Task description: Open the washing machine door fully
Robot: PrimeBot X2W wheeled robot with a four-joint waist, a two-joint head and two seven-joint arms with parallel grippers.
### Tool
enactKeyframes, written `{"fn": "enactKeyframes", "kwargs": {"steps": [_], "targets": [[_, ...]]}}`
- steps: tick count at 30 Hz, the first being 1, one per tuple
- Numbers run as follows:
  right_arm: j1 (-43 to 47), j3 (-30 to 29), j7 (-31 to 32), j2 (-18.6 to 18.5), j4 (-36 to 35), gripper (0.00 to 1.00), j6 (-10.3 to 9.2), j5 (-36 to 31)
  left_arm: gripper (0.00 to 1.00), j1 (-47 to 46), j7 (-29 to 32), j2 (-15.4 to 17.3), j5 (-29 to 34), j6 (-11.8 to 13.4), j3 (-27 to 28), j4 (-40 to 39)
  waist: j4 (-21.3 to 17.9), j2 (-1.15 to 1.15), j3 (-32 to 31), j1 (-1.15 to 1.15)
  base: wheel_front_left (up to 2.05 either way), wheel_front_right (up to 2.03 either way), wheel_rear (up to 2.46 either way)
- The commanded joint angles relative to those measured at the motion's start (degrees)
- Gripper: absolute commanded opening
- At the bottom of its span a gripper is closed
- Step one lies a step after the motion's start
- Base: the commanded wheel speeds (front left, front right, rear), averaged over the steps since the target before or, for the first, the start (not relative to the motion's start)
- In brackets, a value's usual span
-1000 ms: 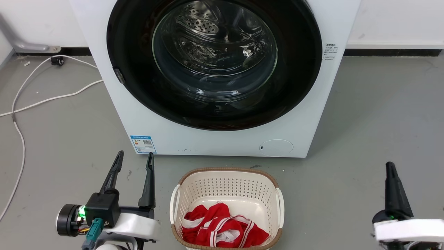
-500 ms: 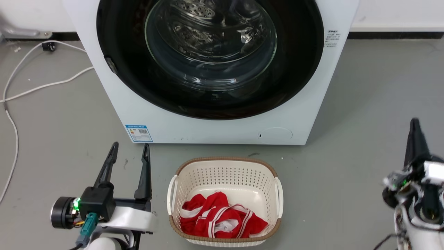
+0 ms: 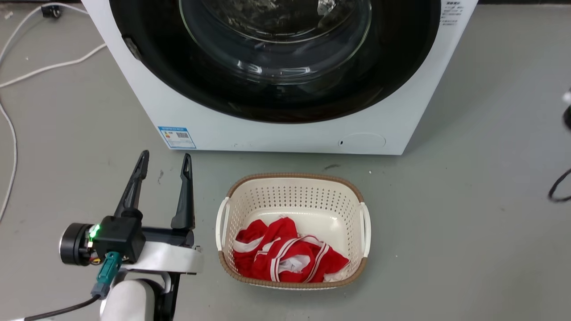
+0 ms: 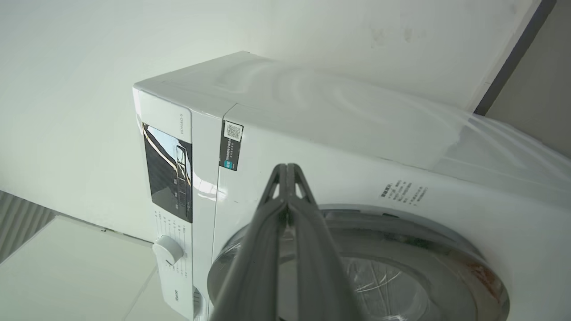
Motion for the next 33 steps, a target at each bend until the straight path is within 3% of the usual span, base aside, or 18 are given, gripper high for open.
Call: {"fn": "enactKeyframes", "kwargs": {"steps": [1, 8, 17, 23, 33], "targets": [[-4.18, 0.96, 1.27, -1.61, 2.55, 0.00, 0.00, -1.17, 1.00, -1.27, -0.15, 0.08, 0.27, -0.22, -0.20, -0.37, 0.41, 0.00, 1.57, 0.00, 0.00, 0.00, 0.00], [-21.09, 7.13, 8.78, -4.54, 14.31, 0.00, 0.00, -8.10, 1.00, -4.02, -0.15, 0.02, 0.38, -0.63, -0.43, -1.37, 1.16, 0.00, 5.69, 0.00, 0.00, 0.00, 0.00], [-36.27, 13.99, 20.50, -2.23, 24.62, 0.00, 0.00, -14.86, 1.00, -6.79, -0.15, -0.10, 0.28, -0.95, -0.30, -2.55, 2.28, 0.00, 11.00, 0.00, 0.00, 0.00, 0.00], [-40.82, 16.21, 26.08, -0.59, 26.81, 0.00, 0.00, -16.95, 1.00, -8.31, -0.15, -0.20, 0.16, -0.96, -0.45, -2.96, 3.06, 0.00, 13.94, 0.00, 0.00, 0.00, 0.00], [-43.67, 16.71, 28.03, -0.21, 28.26, 0.00, 0.00, -18.49, 1.00, -9.98, -0.15, -0.41, -0.15, -0.82, -0.96, -3.16, 4.11, 0.00, 16.86, 0.00, 0.00, 0.00, 0.00]]}}
